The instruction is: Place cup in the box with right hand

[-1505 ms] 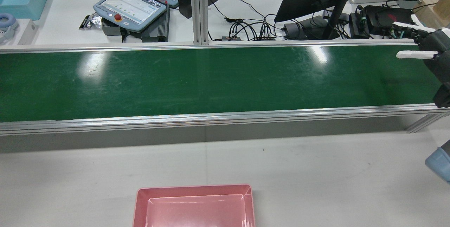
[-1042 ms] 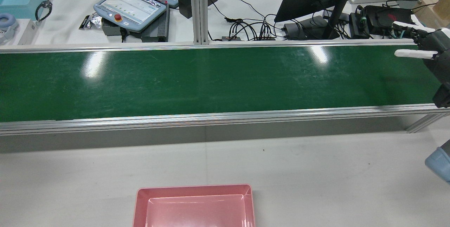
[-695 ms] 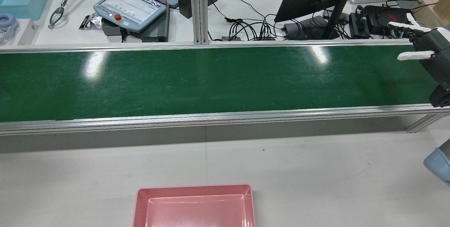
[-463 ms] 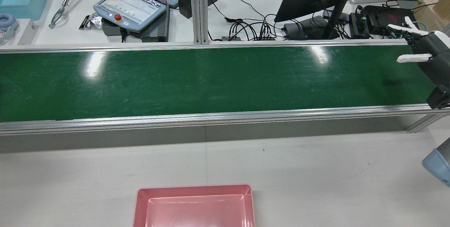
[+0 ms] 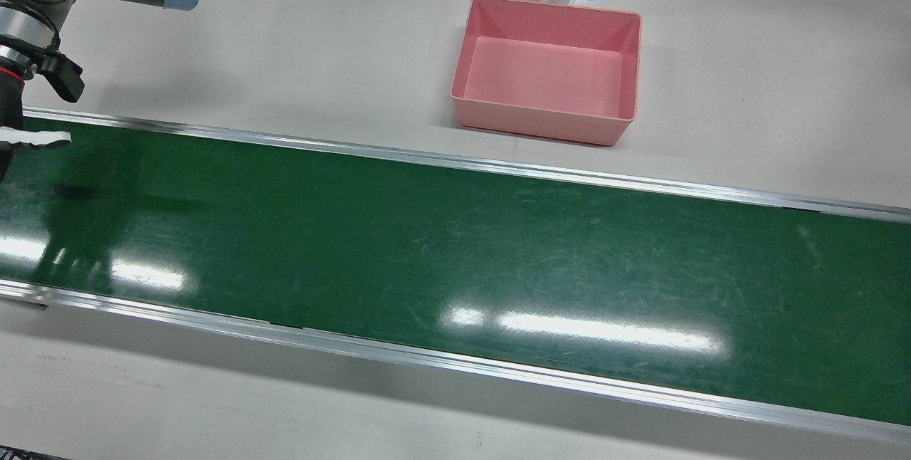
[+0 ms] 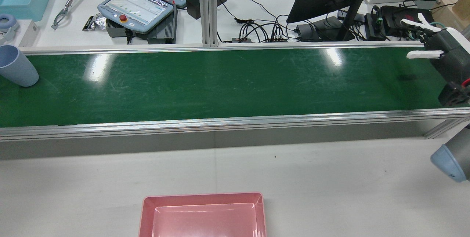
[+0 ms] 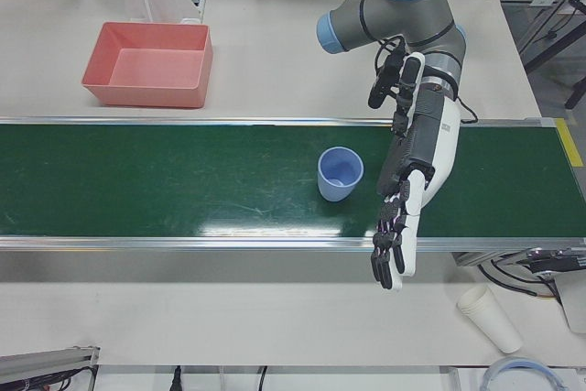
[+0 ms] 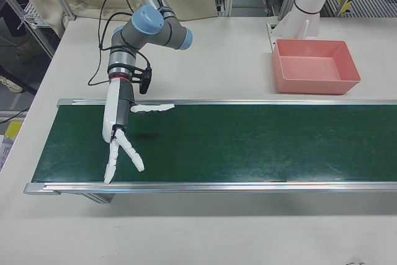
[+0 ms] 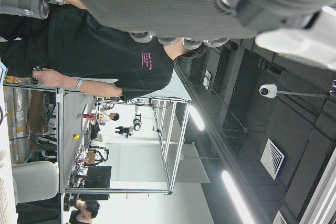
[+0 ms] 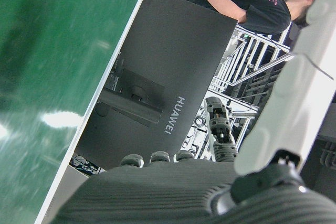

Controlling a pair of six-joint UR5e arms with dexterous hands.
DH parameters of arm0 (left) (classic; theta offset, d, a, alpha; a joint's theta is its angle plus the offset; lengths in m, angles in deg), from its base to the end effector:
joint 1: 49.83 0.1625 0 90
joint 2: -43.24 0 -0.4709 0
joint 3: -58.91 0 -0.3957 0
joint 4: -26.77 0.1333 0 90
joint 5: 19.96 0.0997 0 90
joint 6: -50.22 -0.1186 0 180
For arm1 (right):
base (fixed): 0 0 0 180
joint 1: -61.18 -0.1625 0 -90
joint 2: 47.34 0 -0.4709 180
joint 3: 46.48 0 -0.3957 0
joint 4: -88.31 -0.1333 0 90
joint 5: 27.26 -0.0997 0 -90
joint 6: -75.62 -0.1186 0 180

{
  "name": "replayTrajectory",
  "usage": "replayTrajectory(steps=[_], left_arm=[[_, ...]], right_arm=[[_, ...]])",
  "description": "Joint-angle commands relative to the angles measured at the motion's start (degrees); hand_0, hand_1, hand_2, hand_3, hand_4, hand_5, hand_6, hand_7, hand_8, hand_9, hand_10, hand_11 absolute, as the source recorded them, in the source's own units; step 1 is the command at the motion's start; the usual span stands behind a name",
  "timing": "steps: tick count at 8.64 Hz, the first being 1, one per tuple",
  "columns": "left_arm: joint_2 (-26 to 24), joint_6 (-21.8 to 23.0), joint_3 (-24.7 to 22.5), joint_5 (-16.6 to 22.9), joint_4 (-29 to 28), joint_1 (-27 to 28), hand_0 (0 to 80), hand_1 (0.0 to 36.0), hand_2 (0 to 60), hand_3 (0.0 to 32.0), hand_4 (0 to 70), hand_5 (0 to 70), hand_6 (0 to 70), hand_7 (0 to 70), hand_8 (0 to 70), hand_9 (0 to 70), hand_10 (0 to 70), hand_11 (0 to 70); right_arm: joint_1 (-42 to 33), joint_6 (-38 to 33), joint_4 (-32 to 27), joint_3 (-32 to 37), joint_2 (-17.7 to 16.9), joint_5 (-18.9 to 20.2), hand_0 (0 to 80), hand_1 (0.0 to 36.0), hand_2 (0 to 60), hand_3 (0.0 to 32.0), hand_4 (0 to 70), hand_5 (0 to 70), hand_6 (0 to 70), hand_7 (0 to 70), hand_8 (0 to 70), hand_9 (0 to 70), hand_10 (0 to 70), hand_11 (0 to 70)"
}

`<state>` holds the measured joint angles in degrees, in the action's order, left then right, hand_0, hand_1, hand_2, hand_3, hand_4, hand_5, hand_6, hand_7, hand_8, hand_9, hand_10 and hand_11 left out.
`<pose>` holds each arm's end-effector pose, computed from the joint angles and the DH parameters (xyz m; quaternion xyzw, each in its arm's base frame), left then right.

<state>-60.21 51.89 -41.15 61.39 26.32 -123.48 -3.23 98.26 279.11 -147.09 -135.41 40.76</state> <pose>0.0295 -0.6375 0.5061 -0.0903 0.8322 -0.5470 0.0067 -0.0622 -0.5413 0.6435 0.1146 -0.7078 0.6798 0.1544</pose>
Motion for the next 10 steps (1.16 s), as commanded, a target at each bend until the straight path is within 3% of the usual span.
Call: replayTrajectory(steps=[1, 2, 3, 4, 5, 7, 8, 9, 10], left_arm=[[0.00, 0.00, -0.05, 0.03, 0.01, 0.00, 0.0, 0.0, 0.0, 0.0, 0.0, 0.0, 0.0, 0.0, 0.0, 0.0, 0.0, 0.0], [0.00, 0.00, -0.05, -0.06, 0.01, 0.09, 0.0, 0.0, 0.0, 0.0, 0.0, 0.0, 0.0, 0.0, 0.0, 0.0, 0.0, 0.0], [0.00, 0.00, -0.05, 0.03, 0.01, 0.00, 0.0, 0.0, 0.0, 0.0, 0.0, 0.0, 0.0, 0.0, 0.0, 0.0, 0.0, 0.0], [0.00, 0.00, -0.05, -0.06, 0.01, 0.00, 0.0, 0.0, 0.0, 0.0, 0.0, 0.0, 0.0, 0.0, 0.0, 0.0, 0.0, 0.0], [0.00, 0.00, -0.05, 0.03, 0.01, 0.00, 0.0, 0.0, 0.0, 0.0, 0.0, 0.0, 0.0, 0.0, 0.0, 0.0, 0.0, 0.0], [0.00, 0.00, -0.05, 0.03, 0.01, 0.00, 0.0, 0.0, 0.0, 0.0, 0.0, 0.0, 0.0, 0.0, 0.0, 0.0, 0.0, 0.0], [0.00, 0.00, -0.05, -0.06, 0.01, 0.00, 0.0, 0.0, 0.0, 0.0, 0.0, 0.0, 0.0, 0.0, 0.0, 0.0, 0.0, 0.0], [0.00, 0.00, -0.05, -0.06, 0.01, 0.00, 0.0, 0.0, 0.0, 0.0, 0.0, 0.0, 0.0, 0.0, 0.0, 0.0, 0.0, 0.0], [0.00, 0.00, -0.05, 0.03, 0.01, 0.00, 0.0, 0.0, 0.0, 0.0, 0.0, 0.0, 0.0, 0.0, 0.0, 0.0, 0.0, 0.0]], right_arm=[[-0.98, -0.05, 0.01, 2.44, 3.43, 0.63, 49.4, 9.1, 1.8, 5.8, 3.7, 3.4, 0.0, 0.0, 0.0, 0.0, 0.0, 0.0], [-1.33, -0.05, 0.01, 2.44, 3.70, 0.63, 49.4, 7.8, 0.0, 5.8, 4.4, 3.3, 0.0, 0.0, 0.0, 0.0, 0.0, 0.0], [-2.38, -0.40, -0.07, 1.57, 3.01, 0.63, 48.9, 8.6, 1.8, 6.2, 4.0, 3.3, 0.0, 0.0, 0.0, 0.0, 0.0, 0.0], [-2.47, -0.58, -0.07, 1.64, 2.13, 1.06, 47.8, 11.5, 7.8, 8.0, 2.4, 3.3, 0.0, 0.0, 0.0, 0.0, 0.0, 0.0], [-3.52, -0.58, -0.07, 1.64, 1.60, 1.59, 49.3, 9.5, 1.9, 7.8, 3.4, 3.5, 0.0, 0.0, 0.0, 0.0, 0.0, 0.0], [-2.92, -0.49, -0.07, 1.73, 1.68, 1.68, 49.5, 9.8, 2.0, 0.0, 6.4, 3.6, 0.0, 0.0, 0.0, 0.0, 0.0, 0.0], [-2.83, -0.49, -0.07, 1.82, 1.77, 1.68, 48.8, 11.9, 6.6, 0.0, 6.7, 3.6, 0.5, 0.0, 0.0, 0.0, 0.0, 0.0], [-2.83, -0.49, -0.07, 1.82, 1.77, 1.68, 50.2, 9.4, 0.0, 0.0, 10.1, 3.6, 0.6, 0.0, 0.0, 0.0, 0.0, 0.0], [-2.74, -0.49, -0.07, 1.82, 1.77, 1.68, 49.9, 10.5, 2.3, 0.0, 9.4, 3.6, 0.7, 0.0, 0.0, 0.0, 0.0, 0.0]])
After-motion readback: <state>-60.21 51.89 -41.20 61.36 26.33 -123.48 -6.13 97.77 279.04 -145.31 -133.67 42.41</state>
